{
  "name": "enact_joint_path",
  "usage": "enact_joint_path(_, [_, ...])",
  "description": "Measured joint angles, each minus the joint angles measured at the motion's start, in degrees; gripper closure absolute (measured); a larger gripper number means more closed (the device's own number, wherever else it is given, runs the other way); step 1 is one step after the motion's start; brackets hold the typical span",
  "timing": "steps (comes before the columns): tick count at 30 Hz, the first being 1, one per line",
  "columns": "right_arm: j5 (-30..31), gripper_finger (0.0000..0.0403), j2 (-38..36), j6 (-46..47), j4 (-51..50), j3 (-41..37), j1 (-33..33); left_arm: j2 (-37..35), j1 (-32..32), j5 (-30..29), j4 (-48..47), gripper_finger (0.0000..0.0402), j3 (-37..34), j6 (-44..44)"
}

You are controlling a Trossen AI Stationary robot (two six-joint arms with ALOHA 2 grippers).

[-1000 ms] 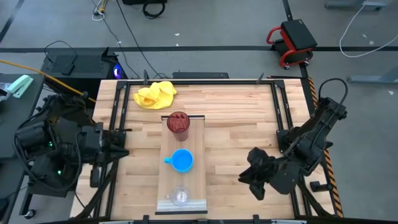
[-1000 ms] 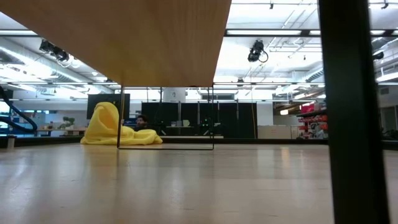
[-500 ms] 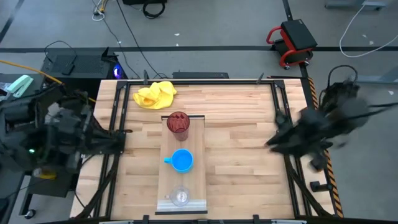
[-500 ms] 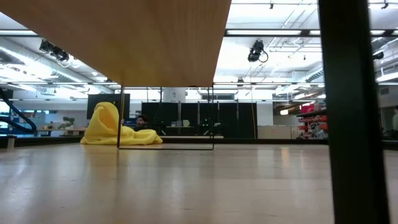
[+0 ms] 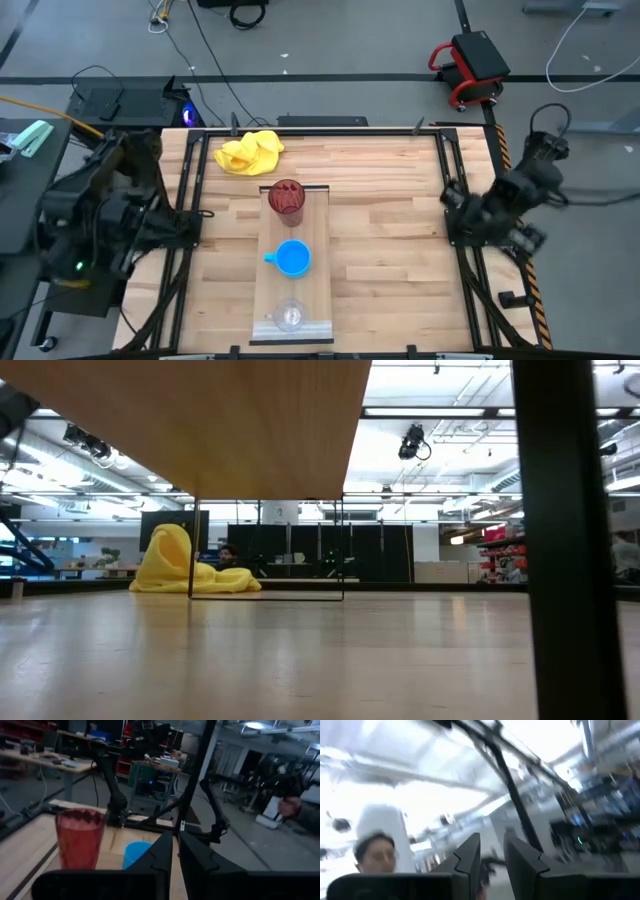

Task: Stack small to large cups/mugs on shelf
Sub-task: Return to Home Position

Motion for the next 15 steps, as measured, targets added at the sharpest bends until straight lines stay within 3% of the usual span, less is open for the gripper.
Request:
enact_joint_path(6, [-15.02, 0.0309, -9.02, 4.61, 3.33, -8.22, -11.37, -10.34, -2.13, -0.16, 0.03, 0.0370, -4.97, 2.13])
enact_joint_path(15, [-29.91, 0.0309, -9.70, 14.04, 1.98, -8.36, -31.75, -19.94, -11.27, -0.15, 0.04, 0.0368, -3.00, 13.51])
